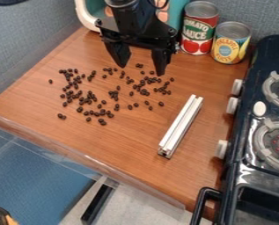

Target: Sweep into pile

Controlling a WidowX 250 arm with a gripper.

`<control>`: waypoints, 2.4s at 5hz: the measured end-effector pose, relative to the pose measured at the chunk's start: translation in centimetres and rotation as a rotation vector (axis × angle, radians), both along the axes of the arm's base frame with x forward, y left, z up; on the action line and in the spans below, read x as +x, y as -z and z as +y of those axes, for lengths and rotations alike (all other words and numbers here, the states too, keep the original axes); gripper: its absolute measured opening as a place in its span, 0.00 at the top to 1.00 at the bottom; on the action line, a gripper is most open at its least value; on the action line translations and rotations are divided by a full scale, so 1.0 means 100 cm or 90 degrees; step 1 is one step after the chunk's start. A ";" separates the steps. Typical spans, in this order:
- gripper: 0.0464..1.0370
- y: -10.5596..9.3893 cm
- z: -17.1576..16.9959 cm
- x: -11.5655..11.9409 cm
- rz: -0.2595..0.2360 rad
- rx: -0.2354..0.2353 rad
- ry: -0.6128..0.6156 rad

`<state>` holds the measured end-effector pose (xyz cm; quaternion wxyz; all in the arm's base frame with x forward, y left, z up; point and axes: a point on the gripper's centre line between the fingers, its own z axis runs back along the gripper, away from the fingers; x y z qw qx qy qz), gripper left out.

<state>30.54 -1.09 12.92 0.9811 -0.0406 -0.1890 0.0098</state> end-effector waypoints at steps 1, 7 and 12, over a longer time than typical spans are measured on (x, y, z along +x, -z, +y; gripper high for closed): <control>0.04 0.011 -0.001 -0.002 0.021 0.003 0.000; 0.04 0.093 -0.059 0.009 0.079 0.075 0.134; 0.68 0.106 -0.045 -0.001 0.108 0.053 0.095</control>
